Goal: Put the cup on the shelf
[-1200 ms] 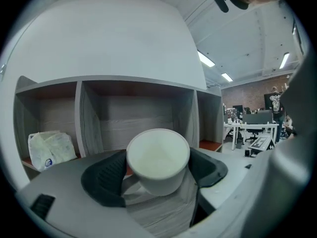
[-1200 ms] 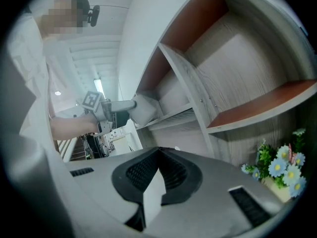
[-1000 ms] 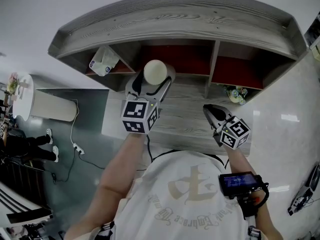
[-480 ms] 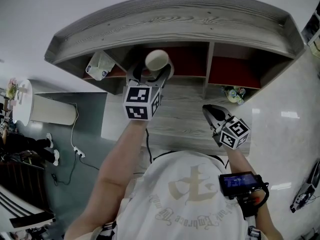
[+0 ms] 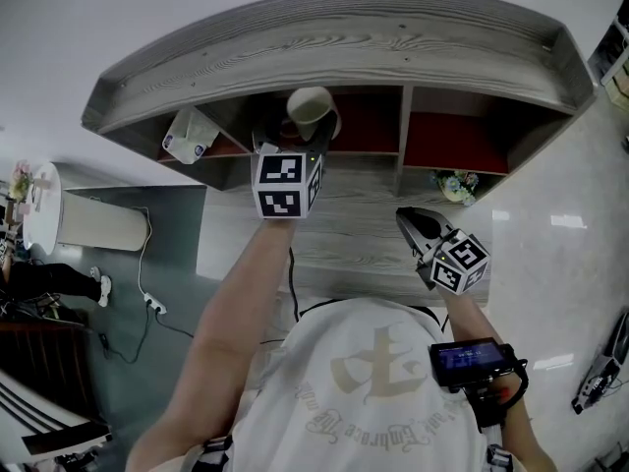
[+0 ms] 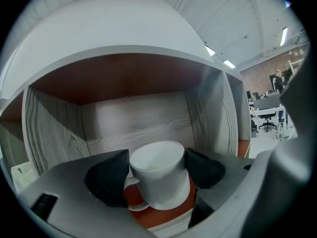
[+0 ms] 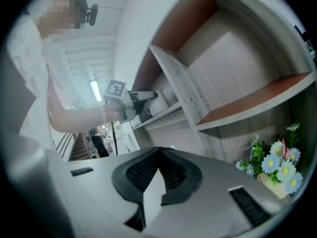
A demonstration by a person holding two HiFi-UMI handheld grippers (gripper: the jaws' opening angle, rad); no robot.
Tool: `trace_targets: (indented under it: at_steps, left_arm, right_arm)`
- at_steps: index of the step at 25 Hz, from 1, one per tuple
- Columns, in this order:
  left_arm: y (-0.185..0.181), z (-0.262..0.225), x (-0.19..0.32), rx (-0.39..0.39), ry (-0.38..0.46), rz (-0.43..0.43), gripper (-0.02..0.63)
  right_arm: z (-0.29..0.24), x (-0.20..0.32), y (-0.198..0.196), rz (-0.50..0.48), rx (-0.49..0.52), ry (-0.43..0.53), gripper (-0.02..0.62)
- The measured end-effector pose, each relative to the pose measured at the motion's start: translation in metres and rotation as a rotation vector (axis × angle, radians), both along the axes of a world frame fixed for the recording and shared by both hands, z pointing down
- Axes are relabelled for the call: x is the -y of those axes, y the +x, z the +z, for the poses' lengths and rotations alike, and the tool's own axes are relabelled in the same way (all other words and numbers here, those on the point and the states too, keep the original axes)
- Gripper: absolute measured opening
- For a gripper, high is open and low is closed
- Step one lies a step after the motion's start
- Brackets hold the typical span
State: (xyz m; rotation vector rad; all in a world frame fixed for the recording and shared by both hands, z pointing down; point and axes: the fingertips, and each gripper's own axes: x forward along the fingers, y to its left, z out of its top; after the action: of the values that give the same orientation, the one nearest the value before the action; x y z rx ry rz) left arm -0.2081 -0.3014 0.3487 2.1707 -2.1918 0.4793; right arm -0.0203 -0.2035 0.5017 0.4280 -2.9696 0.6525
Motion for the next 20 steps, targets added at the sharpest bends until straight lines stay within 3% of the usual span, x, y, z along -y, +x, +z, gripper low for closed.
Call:
trace_targets:
  at_steps: [10,15,20]
  left_arm:
    - [0.003,0.003,0.015,0.000,0.023,0.014,0.371]
    - [-0.001,-0.007,0.009,-0.001,0.081,0.004,0.371]
    - [0.012,-0.017,0.001,-0.026,0.127,0.049,0.371]
  right_arm:
    - [0.002,0.002,0.005,0.025,-0.011,-0.004,0.003]
    - [0.000,0.004,0.000,0.011,-0.002,0.002,0.003]
    - [-0.001,-0.002,0.005,0.009,-0.006,0.001,0.003]
